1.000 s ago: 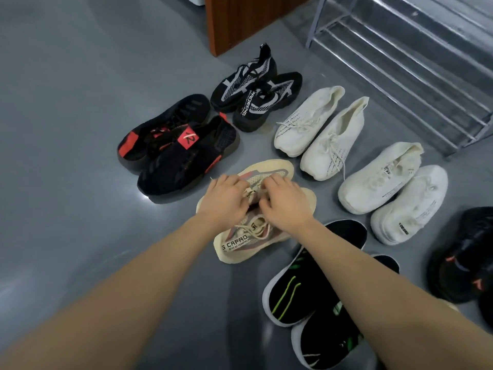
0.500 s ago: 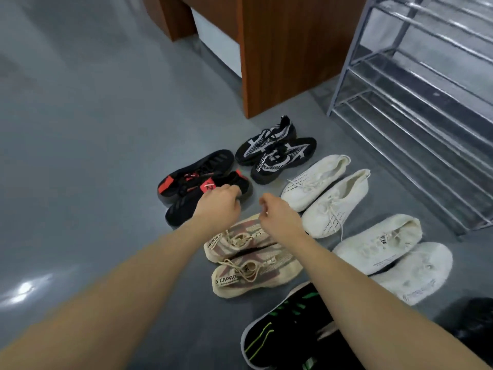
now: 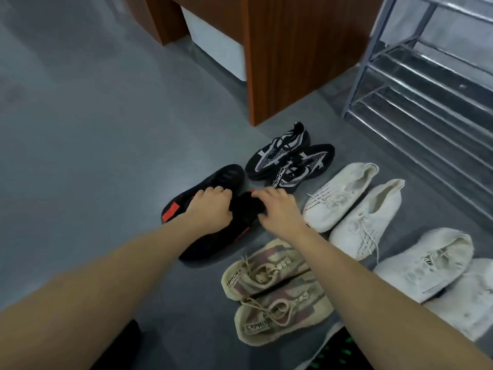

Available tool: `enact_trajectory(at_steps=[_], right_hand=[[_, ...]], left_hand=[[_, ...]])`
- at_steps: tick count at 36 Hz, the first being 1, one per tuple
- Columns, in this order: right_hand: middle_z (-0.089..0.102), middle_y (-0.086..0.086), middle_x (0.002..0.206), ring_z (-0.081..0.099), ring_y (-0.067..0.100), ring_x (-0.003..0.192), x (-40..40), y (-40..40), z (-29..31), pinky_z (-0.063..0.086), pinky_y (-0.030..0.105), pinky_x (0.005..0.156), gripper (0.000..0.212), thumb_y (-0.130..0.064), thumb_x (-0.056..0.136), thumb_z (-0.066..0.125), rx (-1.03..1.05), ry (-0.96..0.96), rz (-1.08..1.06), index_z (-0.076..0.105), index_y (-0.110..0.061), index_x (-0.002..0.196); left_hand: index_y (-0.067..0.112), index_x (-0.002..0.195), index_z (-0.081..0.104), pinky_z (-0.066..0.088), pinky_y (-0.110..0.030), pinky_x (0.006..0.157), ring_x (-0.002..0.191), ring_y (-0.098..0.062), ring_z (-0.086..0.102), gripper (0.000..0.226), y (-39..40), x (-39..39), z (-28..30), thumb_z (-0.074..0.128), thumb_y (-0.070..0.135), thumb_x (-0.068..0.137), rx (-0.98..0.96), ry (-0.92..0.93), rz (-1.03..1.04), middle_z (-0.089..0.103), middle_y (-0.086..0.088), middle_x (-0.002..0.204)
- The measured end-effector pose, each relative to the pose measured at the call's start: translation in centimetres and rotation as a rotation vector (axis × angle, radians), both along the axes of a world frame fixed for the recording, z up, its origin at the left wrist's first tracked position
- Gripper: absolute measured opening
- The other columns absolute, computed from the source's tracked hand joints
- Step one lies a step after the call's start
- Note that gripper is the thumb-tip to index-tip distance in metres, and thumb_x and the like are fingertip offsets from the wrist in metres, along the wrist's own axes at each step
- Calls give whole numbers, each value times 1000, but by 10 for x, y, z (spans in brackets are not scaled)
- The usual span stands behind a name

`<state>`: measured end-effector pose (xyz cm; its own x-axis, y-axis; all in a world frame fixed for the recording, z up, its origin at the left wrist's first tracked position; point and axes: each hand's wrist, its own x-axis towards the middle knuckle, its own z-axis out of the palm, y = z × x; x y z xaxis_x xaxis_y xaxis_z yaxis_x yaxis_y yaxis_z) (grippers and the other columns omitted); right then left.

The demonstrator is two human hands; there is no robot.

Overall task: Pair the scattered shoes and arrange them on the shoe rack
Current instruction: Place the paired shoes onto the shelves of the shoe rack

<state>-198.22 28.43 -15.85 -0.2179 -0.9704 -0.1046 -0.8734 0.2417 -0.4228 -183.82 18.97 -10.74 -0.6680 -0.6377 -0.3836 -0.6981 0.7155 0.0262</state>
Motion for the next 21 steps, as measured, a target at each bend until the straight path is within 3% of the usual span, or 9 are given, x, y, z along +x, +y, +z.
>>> enact_trajectory(at_steps=[8,12,17,21], right_hand=[[22,-5,155,14,21,141,26,-64,-41,8,38,112,66,-29,86,59,201,59,100,29,-28,145],[38,-5,142,22,25,136,35,-77,-57,4,41,111,59,-35,86,57,266,123,90,36,-33,141],[42,-2,121,33,29,117,46,-79,-63,12,43,106,35,-35,92,49,268,198,8,50,-36,127],[51,-6,115,35,23,121,50,-75,-57,4,39,105,26,-29,94,45,206,257,16,60,-29,114]], left_hand=[[9,121,50,35,-35,97,112,-26,47,57,-70,13,-51,47,57,89,17,-51,-240,52,-9,120],[10,119,53,32,-36,99,115,-27,43,62,-84,18,-73,46,62,86,46,-26,-291,51,-9,120],[11,128,50,30,-38,101,119,-28,40,54,-80,25,-98,54,48,89,104,28,-365,48,-8,128],[11,118,57,37,-38,99,115,-28,49,34,-78,28,-99,57,31,90,311,206,-250,54,-9,120]])
